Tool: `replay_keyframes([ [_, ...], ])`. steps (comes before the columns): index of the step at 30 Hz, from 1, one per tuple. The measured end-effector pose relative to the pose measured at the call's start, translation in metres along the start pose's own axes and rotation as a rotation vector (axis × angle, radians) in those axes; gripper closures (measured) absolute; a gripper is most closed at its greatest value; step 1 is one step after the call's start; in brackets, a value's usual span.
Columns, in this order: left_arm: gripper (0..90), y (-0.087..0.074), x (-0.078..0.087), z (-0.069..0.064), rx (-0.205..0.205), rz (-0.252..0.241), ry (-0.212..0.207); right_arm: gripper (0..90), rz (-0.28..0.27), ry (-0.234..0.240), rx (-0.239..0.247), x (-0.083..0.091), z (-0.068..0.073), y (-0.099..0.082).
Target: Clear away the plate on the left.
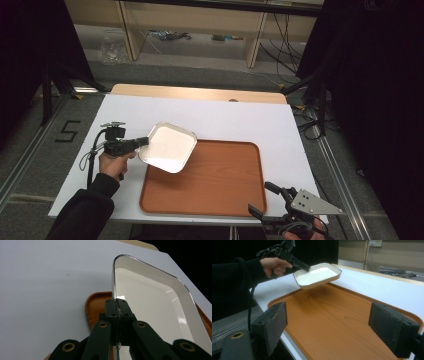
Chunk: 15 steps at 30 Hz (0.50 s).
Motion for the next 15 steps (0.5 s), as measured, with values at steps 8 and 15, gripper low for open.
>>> replay_keyframes([
  [8,88.2,-0.019,-0.013,-0.021,-0.024,0.042,-0.024,16.4,-0.008,-0.002,-0.004,0.000,0.000,0.001],
  [15,88.2,-0.032,-0.021,-0.039,-0.031,0.080,-0.077,16.4,-0.010,-0.002,-0.004,0.000,0.000,0.001],
])
Point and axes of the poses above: each handheld gripper's, and its own axes: x roughly backward along the jaws, y roughly out of its top, z roughly to its left, the point moved 8 cm from there along -x, roughly forward along the jaws, and after that the axes turned 12 degrees about x, right-handed, at the moved point
